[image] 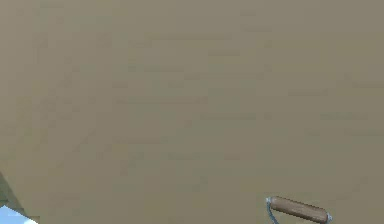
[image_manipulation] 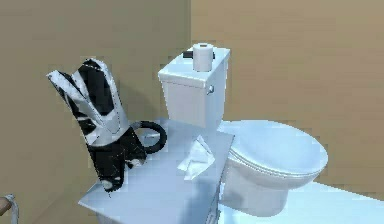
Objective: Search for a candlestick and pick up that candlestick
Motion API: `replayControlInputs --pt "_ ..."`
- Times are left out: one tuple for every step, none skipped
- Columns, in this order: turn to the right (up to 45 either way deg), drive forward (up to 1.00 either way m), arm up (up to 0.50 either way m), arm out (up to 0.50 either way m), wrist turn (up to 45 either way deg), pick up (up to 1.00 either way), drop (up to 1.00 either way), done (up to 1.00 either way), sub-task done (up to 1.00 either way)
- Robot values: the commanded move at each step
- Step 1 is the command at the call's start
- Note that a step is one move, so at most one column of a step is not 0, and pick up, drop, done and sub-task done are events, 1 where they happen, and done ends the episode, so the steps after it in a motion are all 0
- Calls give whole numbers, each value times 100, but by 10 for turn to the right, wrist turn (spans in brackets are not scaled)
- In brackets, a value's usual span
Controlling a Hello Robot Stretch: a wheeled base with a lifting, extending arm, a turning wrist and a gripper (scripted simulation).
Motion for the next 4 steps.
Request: replayControlInputs --pt "0 0 50 0 0 0 0 0 0" --pt "0 0 38 0 0 0 0 0 0" --pt "0 0 0 40 0 0 0 0 0" --pt "0 0 0 0 450 0 0 0 0"
